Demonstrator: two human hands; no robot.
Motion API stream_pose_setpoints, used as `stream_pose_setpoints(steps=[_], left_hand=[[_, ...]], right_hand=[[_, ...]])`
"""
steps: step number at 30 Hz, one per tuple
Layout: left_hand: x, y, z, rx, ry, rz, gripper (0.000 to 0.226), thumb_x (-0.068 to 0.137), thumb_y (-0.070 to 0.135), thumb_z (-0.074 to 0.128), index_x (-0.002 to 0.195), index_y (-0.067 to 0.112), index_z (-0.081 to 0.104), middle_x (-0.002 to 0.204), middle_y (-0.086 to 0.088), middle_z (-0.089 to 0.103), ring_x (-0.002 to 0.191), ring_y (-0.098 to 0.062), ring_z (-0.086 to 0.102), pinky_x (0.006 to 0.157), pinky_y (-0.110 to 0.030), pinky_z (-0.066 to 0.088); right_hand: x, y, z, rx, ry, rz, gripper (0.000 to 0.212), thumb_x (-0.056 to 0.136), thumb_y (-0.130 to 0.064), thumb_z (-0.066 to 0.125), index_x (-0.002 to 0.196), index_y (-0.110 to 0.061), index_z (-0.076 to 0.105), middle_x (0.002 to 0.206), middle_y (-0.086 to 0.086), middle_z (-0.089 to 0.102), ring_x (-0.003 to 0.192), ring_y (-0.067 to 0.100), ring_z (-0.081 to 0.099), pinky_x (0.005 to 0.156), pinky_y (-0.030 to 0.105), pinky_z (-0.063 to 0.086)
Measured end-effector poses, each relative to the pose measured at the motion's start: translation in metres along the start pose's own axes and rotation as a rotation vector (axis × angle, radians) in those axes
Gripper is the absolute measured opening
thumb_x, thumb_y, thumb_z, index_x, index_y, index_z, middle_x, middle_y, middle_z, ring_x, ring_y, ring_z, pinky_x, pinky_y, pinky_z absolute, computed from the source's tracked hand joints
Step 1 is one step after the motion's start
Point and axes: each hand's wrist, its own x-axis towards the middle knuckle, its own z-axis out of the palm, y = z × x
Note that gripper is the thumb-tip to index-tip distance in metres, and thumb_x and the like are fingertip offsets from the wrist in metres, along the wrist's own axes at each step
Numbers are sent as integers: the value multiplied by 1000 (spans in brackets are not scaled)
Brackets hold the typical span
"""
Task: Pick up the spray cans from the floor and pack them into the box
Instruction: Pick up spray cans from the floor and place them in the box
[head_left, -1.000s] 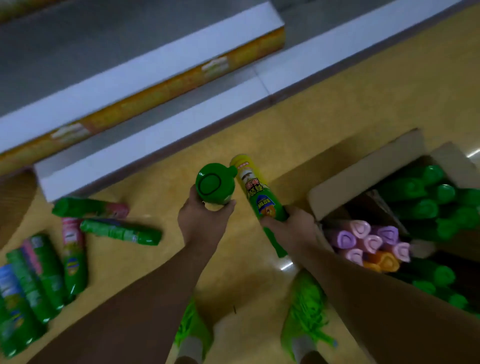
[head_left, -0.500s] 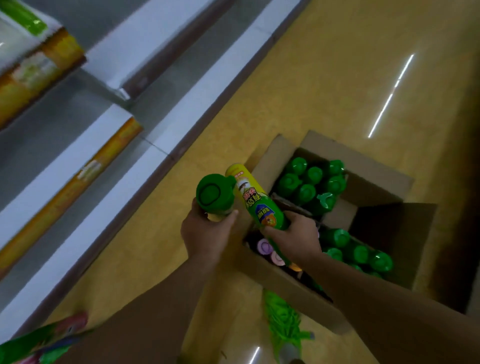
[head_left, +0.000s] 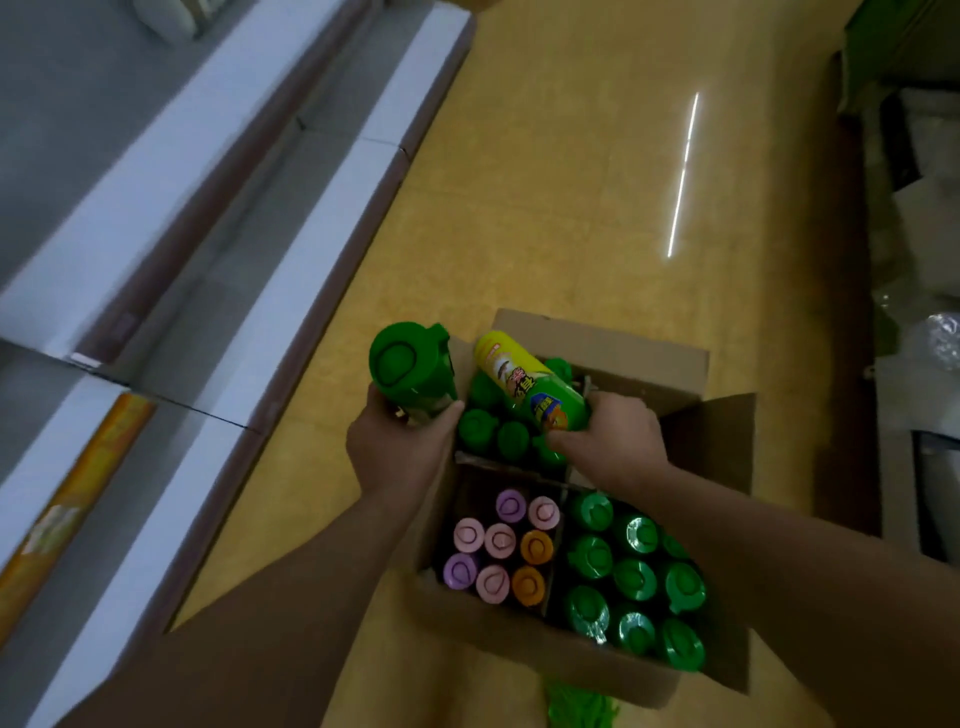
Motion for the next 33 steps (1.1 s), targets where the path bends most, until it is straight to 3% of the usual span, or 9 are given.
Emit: stream_pose_setpoints(steps=[7,10,16,19,22,25,27,29,33], left_hand=[[37,34,42,-35,-47,49,63,63,37,93,116,17,66,106,0,75,97,-14,69,70,-13,40],[56,34,57,-25,-82,69,65,62,38,93,117,17,67,106,0,75,99,-14,70,64,-3,34],[106,25,99,16,-183,149,67,61,33,95,119,14,68,108,-3,75,103,-18,69,72,-7,36],[132,15,124,58,-301,204,69,60,36,95,120,16,67,109,0,75,104,-16,69,74,-7,38],[159,-6,143,129,-424,237,71,57,45,93,118,21,66,105,3,74,101,-15,69,78,-18,48],[183,-21,160,190,-541,259,76,54,55,89,120,30,62,105,5,73,101,-19,68,84,-32,56],[194,-25,169,202,-612,280,77,54,61,85,121,38,57,105,11,72,101,-15,67,85,-39,57],[203,-22,178,225,-670,335,78,55,63,83,124,37,56,107,14,70,101,-11,65,87,-40,56],[218,-16,193,254,-715,413,75,55,69,76,120,39,57,103,17,70,95,-10,66,84,-39,56]], right_hand=[[58,-5,-46,-316,-110,-80,42,78,-45,76,104,-15,62,78,1,52,79,24,58,61,30,48],[83,-19,-53,-451,-139,-178,36,80,-40,74,103,-14,63,76,1,53,75,23,59,57,31,48],[142,-56,-46,-575,-207,-237,51,77,-35,77,105,-15,40,75,-1,42,65,20,45,49,30,37],[173,-70,-37,-624,-256,-221,58,72,-35,80,116,-16,46,76,-1,42,66,19,46,51,31,41],[200,-83,-16,-679,-318,-206,62,67,-34,84,118,-18,53,75,-2,45,72,22,53,59,33,51],[221,-88,6,-655,-367,-167,56,65,-34,86,113,-18,62,74,-1,46,78,24,58,69,33,53],[232,-85,19,-567,-413,-116,51,70,-38,83,113,-17,65,81,2,50,94,26,62,73,31,47],[240,-77,31,-470,-425,-59,47,71,-41,78,110,-17,66,96,5,59,104,26,62,74,30,48],[247,-66,53,-295,-324,61,60,60,-47,77,113,-21,68,107,6,67,100,29,64,77,32,55]])
